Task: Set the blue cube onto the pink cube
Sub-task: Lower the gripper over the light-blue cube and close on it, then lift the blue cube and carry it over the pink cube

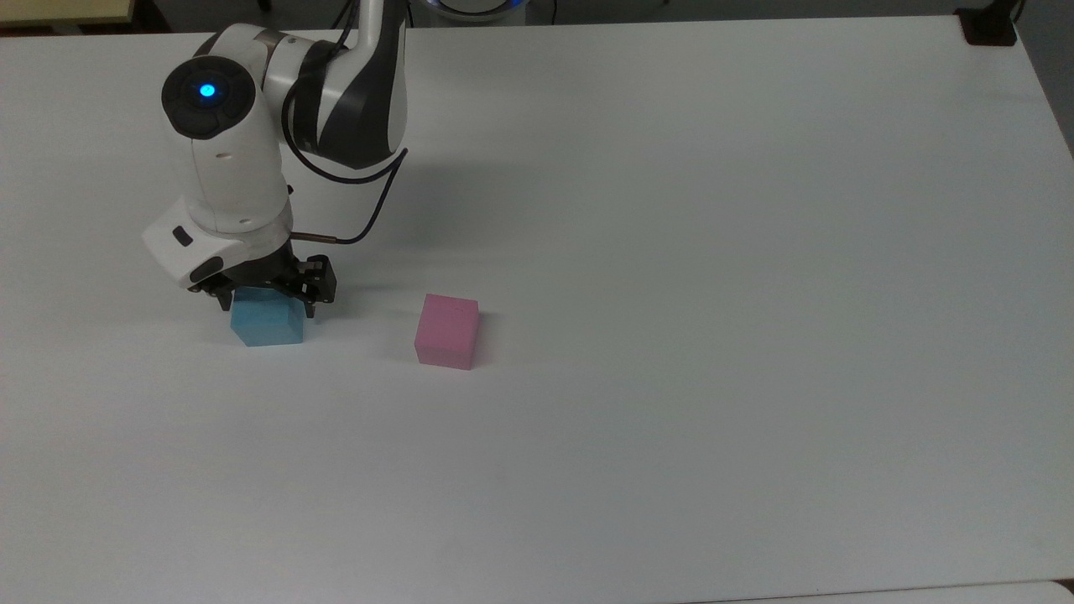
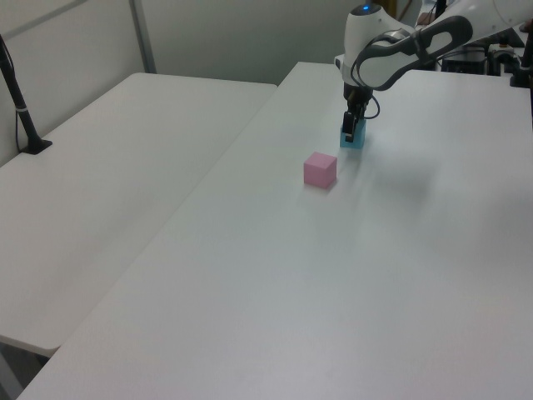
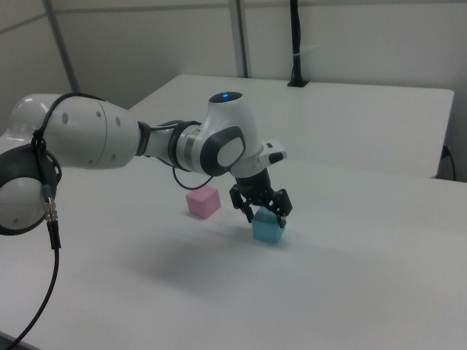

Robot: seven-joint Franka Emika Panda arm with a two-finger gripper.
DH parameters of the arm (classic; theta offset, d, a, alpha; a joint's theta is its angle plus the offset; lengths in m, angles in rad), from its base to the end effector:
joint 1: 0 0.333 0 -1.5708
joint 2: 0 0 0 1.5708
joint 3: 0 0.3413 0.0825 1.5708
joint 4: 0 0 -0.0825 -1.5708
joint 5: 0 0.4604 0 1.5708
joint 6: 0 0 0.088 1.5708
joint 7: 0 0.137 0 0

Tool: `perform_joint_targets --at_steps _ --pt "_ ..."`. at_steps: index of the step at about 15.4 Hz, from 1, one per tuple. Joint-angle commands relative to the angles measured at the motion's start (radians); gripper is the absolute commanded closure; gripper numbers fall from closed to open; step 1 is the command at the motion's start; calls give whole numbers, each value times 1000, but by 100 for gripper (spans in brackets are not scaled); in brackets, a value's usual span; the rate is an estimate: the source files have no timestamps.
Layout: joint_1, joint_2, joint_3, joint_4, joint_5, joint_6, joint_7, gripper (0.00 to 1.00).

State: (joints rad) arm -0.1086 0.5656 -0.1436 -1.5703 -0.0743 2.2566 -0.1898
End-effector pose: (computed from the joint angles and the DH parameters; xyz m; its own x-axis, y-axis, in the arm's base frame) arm 0.7671 -0.1878 0.2789 0.9957 0.0153 0.0912 0.0006 -0.9872 0.1592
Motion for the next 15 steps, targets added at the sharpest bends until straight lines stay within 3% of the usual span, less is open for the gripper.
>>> perform_joint_targets --at_steps 1,2,3,11,15 --pt "7 -7 -5 10 22 12 -10 65" --pt "10 -16 -5 12 22 3 -11 79" --pt "13 -32 -2 12 24 -3 -8 84" --pt "154 -125 9 15 27 -118 208 79" --pt "239 -138 9 15 27 -132 311 70"
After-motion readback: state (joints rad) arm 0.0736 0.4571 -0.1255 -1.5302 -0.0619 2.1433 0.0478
